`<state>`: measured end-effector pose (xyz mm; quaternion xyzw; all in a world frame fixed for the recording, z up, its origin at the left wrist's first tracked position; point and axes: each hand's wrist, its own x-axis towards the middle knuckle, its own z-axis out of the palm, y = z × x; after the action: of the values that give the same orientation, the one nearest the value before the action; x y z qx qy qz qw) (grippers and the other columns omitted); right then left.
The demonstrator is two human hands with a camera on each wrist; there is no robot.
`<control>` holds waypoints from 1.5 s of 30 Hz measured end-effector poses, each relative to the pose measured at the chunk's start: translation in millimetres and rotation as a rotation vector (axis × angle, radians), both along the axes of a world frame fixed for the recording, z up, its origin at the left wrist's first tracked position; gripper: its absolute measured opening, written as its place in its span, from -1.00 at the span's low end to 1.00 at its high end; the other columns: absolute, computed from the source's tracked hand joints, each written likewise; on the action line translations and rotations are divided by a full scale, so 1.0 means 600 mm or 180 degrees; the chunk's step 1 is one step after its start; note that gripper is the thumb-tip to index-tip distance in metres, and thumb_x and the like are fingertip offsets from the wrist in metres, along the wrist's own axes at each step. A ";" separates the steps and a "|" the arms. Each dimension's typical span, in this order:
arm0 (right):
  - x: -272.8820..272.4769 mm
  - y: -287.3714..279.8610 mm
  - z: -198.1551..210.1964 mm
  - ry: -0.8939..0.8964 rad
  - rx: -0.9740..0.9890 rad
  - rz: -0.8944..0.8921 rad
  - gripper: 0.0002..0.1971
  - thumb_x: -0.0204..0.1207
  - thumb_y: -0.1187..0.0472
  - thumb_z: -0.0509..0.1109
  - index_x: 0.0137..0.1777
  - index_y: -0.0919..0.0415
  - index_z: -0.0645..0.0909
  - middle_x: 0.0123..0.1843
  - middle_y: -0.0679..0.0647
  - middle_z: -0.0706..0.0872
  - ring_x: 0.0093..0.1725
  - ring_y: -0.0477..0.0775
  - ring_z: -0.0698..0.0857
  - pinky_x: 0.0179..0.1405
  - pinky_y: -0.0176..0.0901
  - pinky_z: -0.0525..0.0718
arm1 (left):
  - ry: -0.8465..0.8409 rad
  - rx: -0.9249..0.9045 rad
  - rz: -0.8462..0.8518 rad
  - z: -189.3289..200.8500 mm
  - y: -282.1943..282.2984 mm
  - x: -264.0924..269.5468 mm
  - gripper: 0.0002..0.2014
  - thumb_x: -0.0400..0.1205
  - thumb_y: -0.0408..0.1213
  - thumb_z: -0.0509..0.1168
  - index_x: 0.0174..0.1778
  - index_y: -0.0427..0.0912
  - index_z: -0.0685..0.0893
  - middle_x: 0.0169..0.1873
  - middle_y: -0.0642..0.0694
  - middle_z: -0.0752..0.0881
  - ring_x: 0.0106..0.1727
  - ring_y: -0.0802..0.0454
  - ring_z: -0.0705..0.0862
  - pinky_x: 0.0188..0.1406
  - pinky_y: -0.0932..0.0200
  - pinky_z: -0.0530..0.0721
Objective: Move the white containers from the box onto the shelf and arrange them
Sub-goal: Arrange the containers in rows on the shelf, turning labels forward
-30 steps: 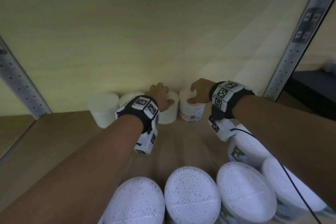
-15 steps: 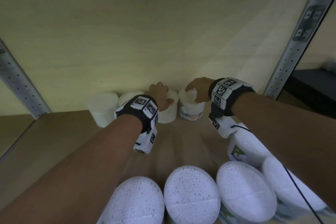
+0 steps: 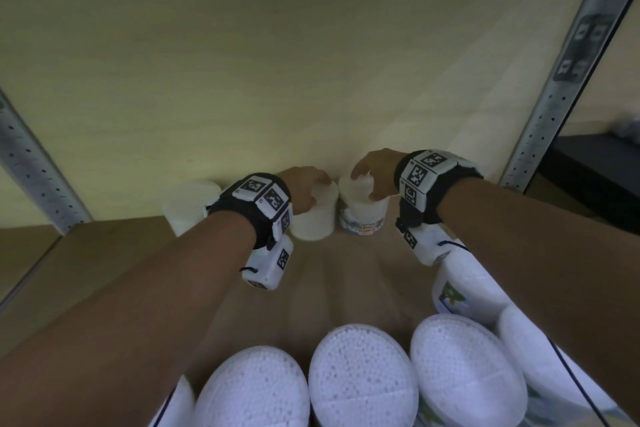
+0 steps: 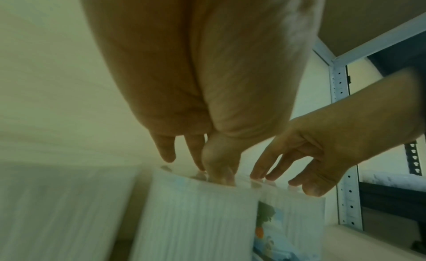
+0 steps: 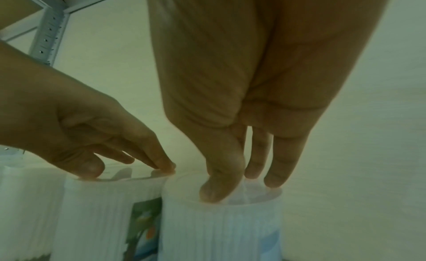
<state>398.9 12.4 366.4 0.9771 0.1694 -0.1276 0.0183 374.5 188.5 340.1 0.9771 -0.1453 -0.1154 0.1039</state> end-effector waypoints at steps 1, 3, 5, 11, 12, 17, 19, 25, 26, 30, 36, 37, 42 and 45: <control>0.001 0.000 0.000 0.0026 0.0030 -0.0015 -0.43 0.55 0.28 0.43 0.56 0.18 0.41 0.60 0.16 0.39 0.54 0.18 0.45 0.44 -0.11 0.45 | 0.0049 -0.0044 -0.0070 0.004 0.002 0.000 -0.43 0.63 -0.50 0.21 0.58 -0.07 0.36 0.59 -0.14 0.35 0.57 -0.14 0.39 0.52 -0.07 0.42; 0.001 -0.001 0.002 0.0141 0.0127 -0.0071 -0.45 0.59 0.33 0.36 0.58 0.22 0.38 0.62 0.17 0.37 0.56 0.16 0.42 0.46 -0.17 0.40 | 0.0093 -0.0094 -0.0215 0.016 0.003 -0.004 -0.37 0.55 -0.64 0.15 0.53 -0.08 0.44 0.57 -0.16 0.39 0.56 -0.15 0.40 0.48 -0.08 0.47; 0.002 0.000 0.003 0.0141 0.0187 -0.0089 -0.44 0.59 0.33 0.36 0.58 0.23 0.36 0.63 0.17 0.35 0.57 0.16 0.40 0.46 -0.19 0.38 | -0.0036 -0.0184 -0.0177 0.023 0.000 -0.009 -0.40 0.53 -0.66 0.13 0.48 -0.15 0.50 0.52 -0.19 0.43 0.53 -0.16 0.43 0.42 -0.06 0.50; 0.002 0.002 -0.002 0.0083 0.0079 -0.0069 -0.42 0.56 0.32 0.40 0.58 0.19 0.37 0.61 0.18 0.36 0.54 0.21 0.44 0.44 -0.07 0.46 | -0.0668 -0.0065 0.0442 0.002 -0.012 -0.009 -0.51 0.65 -0.03 0.24 0.40 -0.26 0.47 0.36 -0.30 0.47 0.38 -0.25 0.47 0.35 -0.11 0.53; 0.002 0.002 -0.002 0.0069 0.0079 -0.0072 -0.42 0.56 0.32 0.40 0.58 0.19 0.36 0.62 0.18 0.36 0.54 0.22 0.43 0.45 -0.06 0.46 | -0.0661 0.0023 0.0499 -0.001 -0.015 -0.011 -0.48 0.64 0.03 0.25 0.40 -0.26 0.47 0.36 -0.30 0.46 0.39 -0.25 0.46 0.34 -0.13 0.54; 0.006 0.002 -0.001 0.0212 0.0256 -0.0205 -0.46 0.63 0.34 0.31 0.60 0.25 0.33 0.63 0.17 0.34 0.59 0.15 0.38 0.48 -0.17 0.38 | -0.0583 0.0214 0.0474 -0.006 -0.020 -0.012 -0.42 0.63 0.07 0.26 0.43 -0.27 0.47 0.41 -0.31 0.42 0.41 -0.25 0.45 0.37 -0.10 0.52; 0.006 -0.001 -0.006 -0.0010 0.0300 -0.0204 -0.45 0.52 0.30 0.45 0.52 0.19 0.45 0.52 0.15 0.50 0.49 0.14 0.51 0.37 -0.15 0.51 | -0.0511 0.0151 0.0373 -0.001 -0.016 -0.011 -0.44 0.62 0.03 0.29 0.44 -0.26 0.48 0.42 -0.29 0.42 0.41 -0.23 0.47 0.37 -0.04 0.51; -0.002 -0.006 -0.009 -0.0224 0.0318 -0.0166 -0.39 0.39 0.23 0.56 0.45 0.06 0.52 0.43 0.10 0.58 0.41 0.13 0.59 0.28 -0.13 0.57 | -0.0103 -0.0009 0.0054 0.014 -0.003 -0.013 -0.54 0.65 -0.33 0.29 0.50 -0.13 0.43 0.51 -0.17 0.40 0.48 -0.15 0.45 0.40 0.04 0.45; -0.003 -0.005 -0.008 -0.0234 0.0317 -0.0156 -0.40 0.39 0.24 0.56 0.45 0.06 0.52 0.44 0.10 0.58 0.41 0.13 0.59 0.29 -0.13 0.57 | -0.0040 0.0001 0.0015 0.017 -0.002 -0.013 -0.52 0.64 -0.43 0.26 0.50 -0.10 0.44 0.53 -0.15 0.39 0.50 -0.15 0.43 0.40 0.04 0.46; -0.005 -0.006 -0.010 -0.0250 0.0321 -0.0161 -0.40 0.41 0.24 0.54 0.47 0.08 0.50 0.45 0.11 0.56 0.43 0.14 0.58 0.30 -0.13 0.55 | 0.0025 -0.0124 -0.0024 0.032 -0.005 -0.018 -0.43 0.56 -0.63 0.10 0.44 -0.07 0.54 0.55 -0.15 0.39 0.53 -0.14 0.42 0.30 0.09 0.51; 0.000 -0.006 -0.010 -0.0233 0.0282 -0.0170 -0.39 0.41 0.23 0.55 0.48 0.07 0.49 0.46 0.10 0.56 0.43 0.13 0.57 0.31 -0.14 0.54 | -0.0424 0.0037 0.0398 0.025 -0.010 -0.022 -0.54 0.67 -0.08 0.25 0.40 -0.29 0.51 0.38 -0.26 0.53 0.35 -0.19 0.55 0.26 0.09 0.52; 0.002 -0.003 -0.008 -0.0170 0.0260 -0.0183 -0.41 0.45 0.24 0.52 0.49 0.10 0.48 0.47 0.11 0.55 0.45 0.14 0.56 0.33 -0.14 0.53 | -0.0448 0.0123 0.0435 0.021 -0.011 -0.024 -0.50 0.66 -0.02 0.25 0.39 -0.32 0.52 0.36 -0.29 0.53 0.33 -0.22 0.56 0.28 0.03 0.55; 0.016 0.005 -0.006 0.0164 0.0184 -0.0090 -0.57 0.70 0.34 0.18 0.56 0.31 0.38 0.57 0.23 0.43 0.55 0.19 0.44 0.47 -0.16 0.38 | -0.0467 0.0241 0.0490 0.006 -0.012 -0.027 -0.48 0.64 0.03 0.27 0.38 -0.28 0.51 0.37 -0.30 0.44 0.38 -0.25 0.48 0.37 -0.10 0.51; 0.013 -0.001 -0.012 -0.0073 0.0276 -0.0231 -0.46 0.53 0.28 0.44 0.51 0.16 0.45 0.51 0.16 0.51 0.47 0.16 0.53 0.36 -0.13 0.51 | -0.0369 0.0256 0.0411 0.012 -0.012 -0.026 -0.49 0.65 -0.05 0.28 0.44 -0.27 0.47 0.42 -0.28 0.42 0.42 -0.24 0.46 0.41 -0.07 0.49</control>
<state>406.6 11.8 359.0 0.9838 0.1390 -0.1095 -0.0268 358.8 181.3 347.0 0.9929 -0.0830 -0.0575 0.0632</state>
